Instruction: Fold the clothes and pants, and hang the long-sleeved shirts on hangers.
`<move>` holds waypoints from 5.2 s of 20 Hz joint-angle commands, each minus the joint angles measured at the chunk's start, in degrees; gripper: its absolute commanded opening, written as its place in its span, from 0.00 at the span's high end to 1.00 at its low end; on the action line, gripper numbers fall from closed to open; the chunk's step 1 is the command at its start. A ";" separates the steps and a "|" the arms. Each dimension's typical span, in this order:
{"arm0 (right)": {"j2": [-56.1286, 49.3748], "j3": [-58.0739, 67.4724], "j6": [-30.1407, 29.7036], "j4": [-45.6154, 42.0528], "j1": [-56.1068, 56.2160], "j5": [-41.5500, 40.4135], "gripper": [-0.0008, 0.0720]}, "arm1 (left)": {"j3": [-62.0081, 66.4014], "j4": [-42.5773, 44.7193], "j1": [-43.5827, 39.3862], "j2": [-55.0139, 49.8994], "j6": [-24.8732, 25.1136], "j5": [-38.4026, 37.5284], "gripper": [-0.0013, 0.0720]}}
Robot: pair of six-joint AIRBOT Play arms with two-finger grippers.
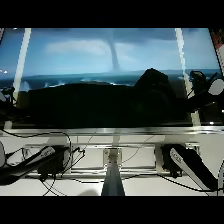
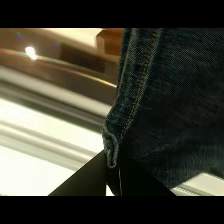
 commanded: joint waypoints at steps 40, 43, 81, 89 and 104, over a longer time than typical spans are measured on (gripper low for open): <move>-54.69 36.76 15.12 4.15 19.32 -20.44 0.89 | 2.32 -8.07 3.50 2.38 -0.02 4.11 0.06; -54.66 40.48 10.91 4.57 19.37 -21.73 0.95 | 2.32 -8.04 3.50 2.38 -0.02 4.20 0.06; 3.56 -1.38 13.09 -3.61 19.21 -22.34 0.14 | 2.32 -7.74 3.50 2.38 -0.02 4.17 0.06; -18.67 7.13 13.07 -2.08 19.21 -45.77 0.15 | 2.29 -8.09 3.50 2.36 -0.02 4.20 0.06; -50.07 33.57 2.93 2.71 21.99 -40.17 0.32 | 2.29 -10.60 3.50 2.36 -0.02 4.20 0.06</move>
